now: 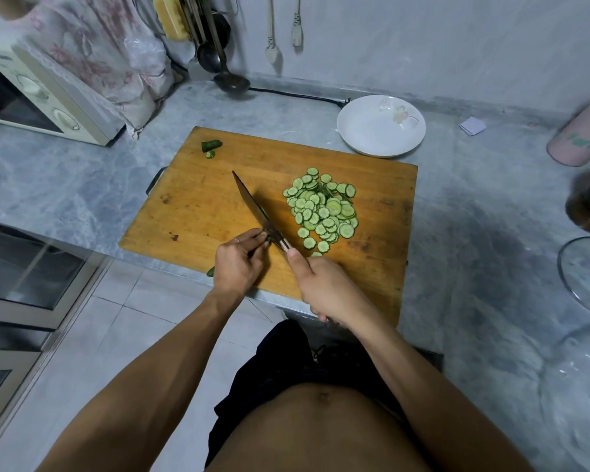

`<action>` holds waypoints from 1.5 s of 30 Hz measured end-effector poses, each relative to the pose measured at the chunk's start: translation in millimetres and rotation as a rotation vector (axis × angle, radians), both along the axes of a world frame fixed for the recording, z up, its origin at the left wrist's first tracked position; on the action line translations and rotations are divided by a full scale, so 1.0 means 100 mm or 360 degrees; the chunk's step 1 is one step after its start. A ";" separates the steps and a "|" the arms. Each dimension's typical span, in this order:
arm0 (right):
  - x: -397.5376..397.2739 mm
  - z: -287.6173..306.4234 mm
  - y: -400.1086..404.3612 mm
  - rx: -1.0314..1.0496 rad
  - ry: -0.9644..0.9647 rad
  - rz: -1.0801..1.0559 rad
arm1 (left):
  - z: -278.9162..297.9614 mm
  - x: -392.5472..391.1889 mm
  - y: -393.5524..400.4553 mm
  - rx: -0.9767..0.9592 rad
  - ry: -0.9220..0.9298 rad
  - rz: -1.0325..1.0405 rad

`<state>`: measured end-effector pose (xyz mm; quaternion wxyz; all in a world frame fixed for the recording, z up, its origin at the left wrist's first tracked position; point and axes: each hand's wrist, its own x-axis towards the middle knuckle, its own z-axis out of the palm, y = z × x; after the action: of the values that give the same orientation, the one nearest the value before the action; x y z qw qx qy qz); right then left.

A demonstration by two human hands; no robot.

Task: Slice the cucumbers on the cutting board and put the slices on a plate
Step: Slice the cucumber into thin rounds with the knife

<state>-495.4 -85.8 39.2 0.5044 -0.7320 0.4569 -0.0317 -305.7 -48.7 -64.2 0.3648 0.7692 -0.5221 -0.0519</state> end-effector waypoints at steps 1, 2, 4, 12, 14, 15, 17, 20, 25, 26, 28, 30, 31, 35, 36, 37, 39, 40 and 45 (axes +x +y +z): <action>0.05 -0.02 -0.01 -0.0021 0.0007 0.0008 | 0.01 0.00 0.00 0.0005 -0.0007 0.0002; 0.10 -0.04 -0.01 -0.0039 0.0018 0.0013 | 0.01 -0.01 0.00 0.0008 -0.0005 0.0007; 0.18 -0.08 0.00 -0.0077 0.0037 0.0015 | 0.03 -0.01 0.00 0.0006 0.0006 0.0017; 0.07 -0.15 -0.06 -0.0024 0.0068 -0.0114 | 0.03 -0.08 0.02 -0.0028 -0.0040 0.0057; -0.04 -0.14 -0.07 0.0011 0.0014 -0.0206 | 0.03 -0.10 0.02 -0.0021 -0.0064 0.0059; -0.09 -0.14 -0.08 0.0046 -0.0016 -0.0261 | 0.03 -0.10 0.02 -0.0003 -0.0064 0.0066; -0.16 -0.14 -0.11 0.0097 -0.0030 -0.0338 | 0.04 -0.10 0.03 0.0028 -0.0063 0.0075; -0.18 -0.14 -0.14 0.0094 -0.0033 -0.0308 | 0.05 -0.08 0.05 0.0011 -0.0085 0.0046; -0.15 -0.09 -0.05 0.0041 -0.0074 -0.0192 | 0.05 -0.05 0.04 -0.0026 0.0000 0.0057; -0.14 -0.07 -0.02 0.0036 -0.0073 -0.0167 | 0.05 -0.04 0.04 -0.0035 0.0018 0.0062; -0.14 -0.03 0.02 0.0033 -0.0084 -0.0136 | 0.04 -0.04 0.03 -0.0044 0.0035 0.0060; -0.13 0.02 0.05 0.0031 -0.0077 -0.0106 | 0.04 -0.04 0.03 -0.0039 0.0033 0.0054; -0.13 0.04 0.07 0.0017 -0.0064 -0.0083 | 0.04 -0.04 0.03 -0.0035 0.0028 0.0053; -0.13 0.09 0.10 -0.0023 -0.0023 -0.0014 | 0.03 -0.03 0.04 -0.0038 0.0045 0.0052; -0.14 0.09 0.10 -0.0019 -0.0018 -0.0004 | 0.03 -0.03 0.04 -0.0032 0.0048 0.0050; -0.14 0.09 0.10 -0.0019 -0.0011 0.0010 | 0.03 -0.02 0.04 -0.0025 0.0050 0.0047; -0.14 0.08 0.09 -0.0032 0.0007 0.0038 | 0.03 -0.01 0.04 -0.0017 0.0052 0.0040; -0.14 0.08 0.09 -0.0032 0.0015 0.0046 | 0.03 0.00 0.05 -0.0012 0.0052 0.0031; -0.09 0.06 0.03 0.0042 0.0012 0.0051 | 0.03 0.01 0.04 0.0004 0.0051 0.0017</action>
<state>-504.7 -82.5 45.2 0.5128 -0.7326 0.4474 -0.0147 -304.6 -44.4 -61.7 0.3722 0.7716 -0.5120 -0.0628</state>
